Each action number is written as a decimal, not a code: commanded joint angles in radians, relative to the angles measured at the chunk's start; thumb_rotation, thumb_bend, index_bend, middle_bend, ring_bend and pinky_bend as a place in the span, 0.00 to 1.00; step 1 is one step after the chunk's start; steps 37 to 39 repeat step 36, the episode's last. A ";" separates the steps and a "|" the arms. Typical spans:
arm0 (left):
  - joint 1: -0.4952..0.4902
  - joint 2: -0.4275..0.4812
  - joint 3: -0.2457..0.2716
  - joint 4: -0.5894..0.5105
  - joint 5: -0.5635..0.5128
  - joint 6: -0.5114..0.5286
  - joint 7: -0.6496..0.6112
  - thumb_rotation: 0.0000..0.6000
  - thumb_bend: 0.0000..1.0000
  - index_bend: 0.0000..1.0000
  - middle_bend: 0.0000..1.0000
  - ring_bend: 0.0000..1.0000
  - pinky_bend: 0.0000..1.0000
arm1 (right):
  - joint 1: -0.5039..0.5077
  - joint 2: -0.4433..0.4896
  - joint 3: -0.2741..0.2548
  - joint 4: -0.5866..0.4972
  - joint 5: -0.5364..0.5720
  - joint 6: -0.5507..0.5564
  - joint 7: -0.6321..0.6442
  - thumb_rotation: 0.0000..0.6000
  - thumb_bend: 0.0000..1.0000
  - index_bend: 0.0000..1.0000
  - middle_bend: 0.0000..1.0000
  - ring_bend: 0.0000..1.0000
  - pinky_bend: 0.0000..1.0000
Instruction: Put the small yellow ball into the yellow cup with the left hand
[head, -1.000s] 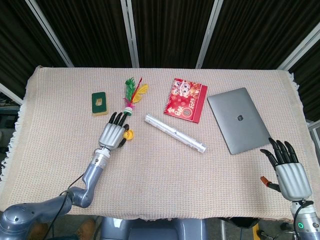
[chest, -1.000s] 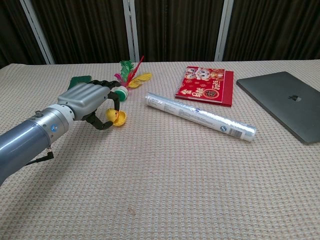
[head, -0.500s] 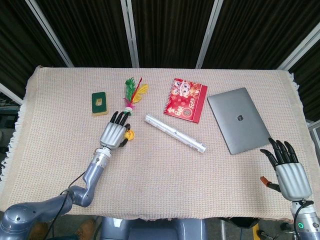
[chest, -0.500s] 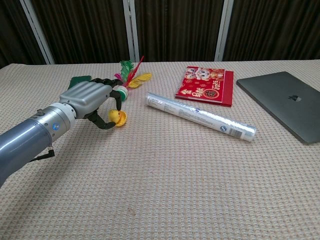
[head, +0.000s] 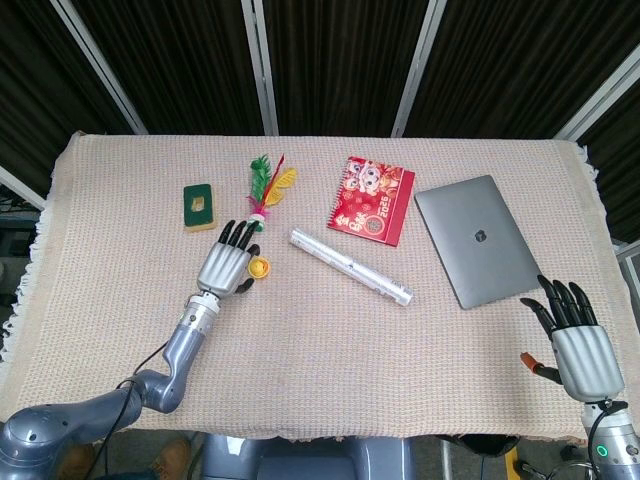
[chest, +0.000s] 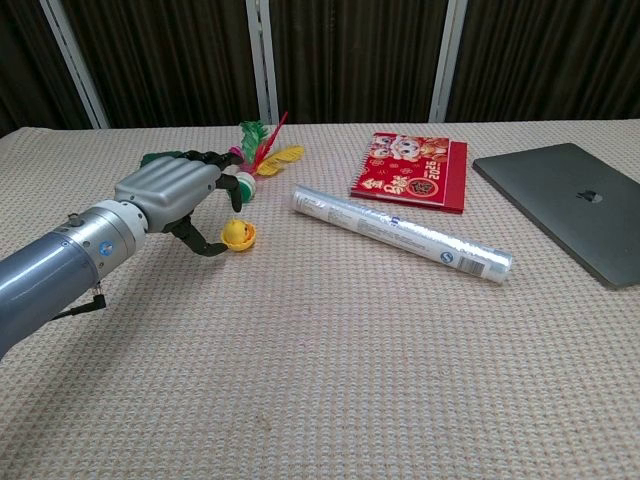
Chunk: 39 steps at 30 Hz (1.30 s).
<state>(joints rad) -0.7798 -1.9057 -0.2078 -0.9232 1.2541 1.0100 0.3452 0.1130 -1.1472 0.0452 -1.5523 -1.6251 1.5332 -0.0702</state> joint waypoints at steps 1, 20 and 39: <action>0.003 0.023 0.003 -0.019 0.016 0.014 -0.006 1.00 0.21 0.31 0.00 0.00 0.00 | 0.001 -0.001 0.001 0.002 0.000 0.001 -0.003 1.00 0.00 0.22 0.00 0.00 0.00; 0.215 0.561 0.200 -0.527 0.250 0.288 0.061 1.00 0.20 0.13 0.00 0.00 0.00 | -0.012 -0.005 -0.001 0.005 -0.001 0.018 -0.038 1.00 0.00 0.22 0.00 0.00 0.00; 0.509 0.762 0.367 -0.798 0.357 0.562 -0.008 1.00 0.17 0.05 0.00 0.00 0.00 | -0.002 -0.005 -0.002 0.002 0.002 -0.006 -0.049 1.00 0.00 0.22 0.00 0.00 0.00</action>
